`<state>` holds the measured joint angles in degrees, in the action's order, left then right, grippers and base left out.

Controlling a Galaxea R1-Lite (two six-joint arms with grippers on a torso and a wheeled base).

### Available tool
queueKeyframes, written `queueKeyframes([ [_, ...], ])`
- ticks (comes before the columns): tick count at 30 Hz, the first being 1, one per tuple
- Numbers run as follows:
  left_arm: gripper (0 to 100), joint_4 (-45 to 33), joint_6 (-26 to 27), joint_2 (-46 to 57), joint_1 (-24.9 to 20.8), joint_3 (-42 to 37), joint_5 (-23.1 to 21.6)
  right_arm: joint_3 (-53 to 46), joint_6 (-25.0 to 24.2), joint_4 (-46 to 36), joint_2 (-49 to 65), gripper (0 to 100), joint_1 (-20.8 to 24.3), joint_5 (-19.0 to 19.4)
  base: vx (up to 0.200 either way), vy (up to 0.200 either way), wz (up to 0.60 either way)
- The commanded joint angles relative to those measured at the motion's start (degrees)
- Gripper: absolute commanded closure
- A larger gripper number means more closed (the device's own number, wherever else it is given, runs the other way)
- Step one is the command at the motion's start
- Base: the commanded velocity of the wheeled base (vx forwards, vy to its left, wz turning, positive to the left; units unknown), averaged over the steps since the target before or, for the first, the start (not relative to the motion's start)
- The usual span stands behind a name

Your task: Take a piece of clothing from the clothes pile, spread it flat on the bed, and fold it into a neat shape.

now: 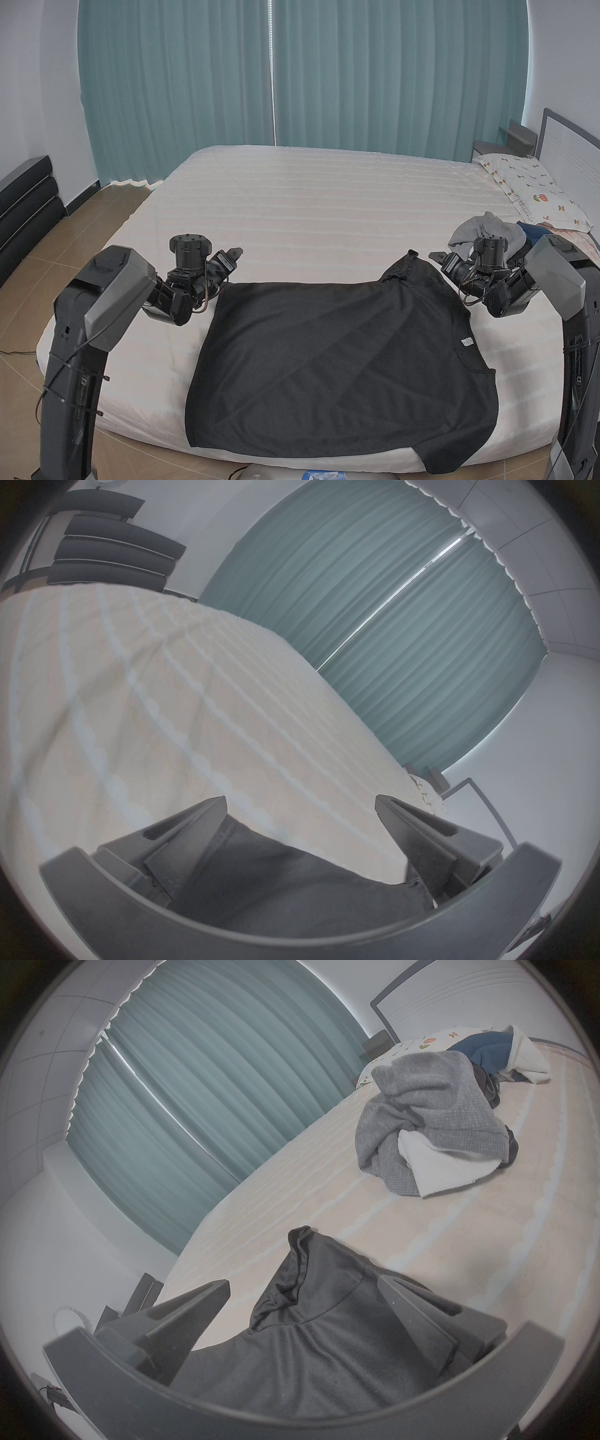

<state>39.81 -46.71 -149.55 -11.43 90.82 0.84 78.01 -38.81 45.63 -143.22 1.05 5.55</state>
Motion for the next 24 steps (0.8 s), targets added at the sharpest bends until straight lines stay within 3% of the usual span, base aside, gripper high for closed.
queueKeyframes([
  [1, 0, -0.97, -0.13, -7.59, -0.96, 4.98, 1.09, 0.22, 0.41, 0.34, -2.16, 0, 0.27, -0.01, 0.0, 0.0, 0.0],
  [8, 0, -0.7, -0.31, -7.68, -0.61, 5.24, 2.59, 0.22, 0.41, 0.51, -2.16, 0, -0.78, -0.01, 0.0, 0.0, 0.0],
  [14, 0, 4.48, -0.31, -7.95, -0.52, 4.81, 7.6, 1.71, 0.41, 0.51, -3.12, 0, -1.14, -0.27, 0.0, 0.0, 0.0],
  [24, 0, 3.16, 0.31, -7.95, -1.13, 3.05, 7.86, 5.22, 0.49, 0.16, -5.5, 0, -1.49, -0.62, 0.0, 0.0, 0.0],
])
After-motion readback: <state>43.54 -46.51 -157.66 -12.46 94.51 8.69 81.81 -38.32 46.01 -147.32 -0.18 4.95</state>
